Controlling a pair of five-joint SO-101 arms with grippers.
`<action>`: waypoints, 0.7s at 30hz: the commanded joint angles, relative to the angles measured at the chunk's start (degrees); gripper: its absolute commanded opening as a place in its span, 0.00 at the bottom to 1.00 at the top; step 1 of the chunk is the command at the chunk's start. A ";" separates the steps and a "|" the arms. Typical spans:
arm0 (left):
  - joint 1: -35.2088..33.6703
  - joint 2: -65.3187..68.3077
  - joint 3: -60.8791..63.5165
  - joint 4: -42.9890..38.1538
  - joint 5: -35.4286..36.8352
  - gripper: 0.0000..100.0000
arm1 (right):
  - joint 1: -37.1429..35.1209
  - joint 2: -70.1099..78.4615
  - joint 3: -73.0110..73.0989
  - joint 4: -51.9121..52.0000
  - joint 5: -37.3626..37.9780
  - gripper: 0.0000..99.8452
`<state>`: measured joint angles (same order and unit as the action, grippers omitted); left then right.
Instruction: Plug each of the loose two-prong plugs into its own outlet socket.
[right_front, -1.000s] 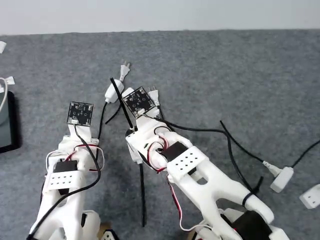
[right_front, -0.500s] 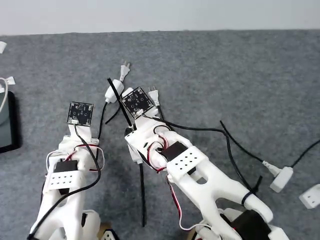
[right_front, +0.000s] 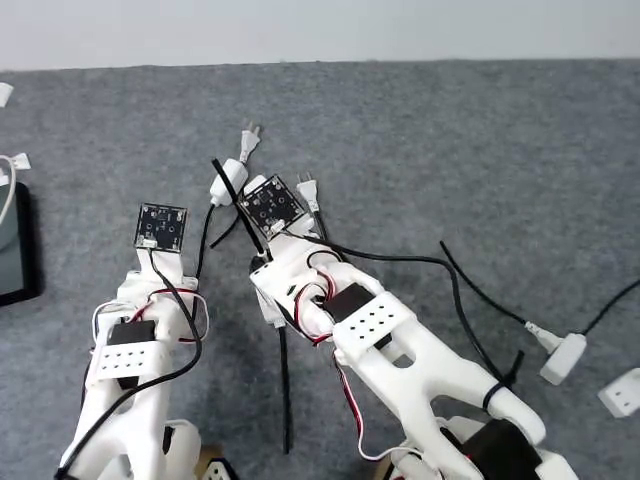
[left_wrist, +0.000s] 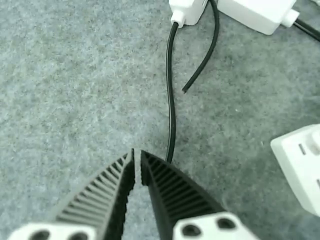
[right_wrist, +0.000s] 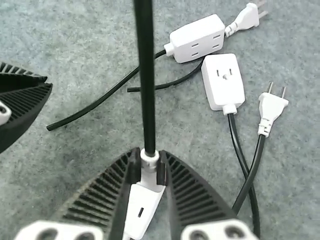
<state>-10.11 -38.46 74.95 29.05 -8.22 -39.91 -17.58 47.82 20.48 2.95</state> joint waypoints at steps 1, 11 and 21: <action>-0.53 -1.41 -0.75 -1.49 0.44 0.02 | 0.66 -0.22 -1.67 -1.89 0.79 0.01; -0.53 -1.41 -0.75 -1.49 0.44 0.02 | 0.57 -0.22 0.18 -5.32 0.79 0.01; -0.53 -1.41 -0.75 -1.49 0.44 0.02 | 0.31 -0.31 2.64 -5.23 1.05 0.01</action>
<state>-10.11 -38.46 74.95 29.05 -8.22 -39.91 -17.58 50.81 16.35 3.30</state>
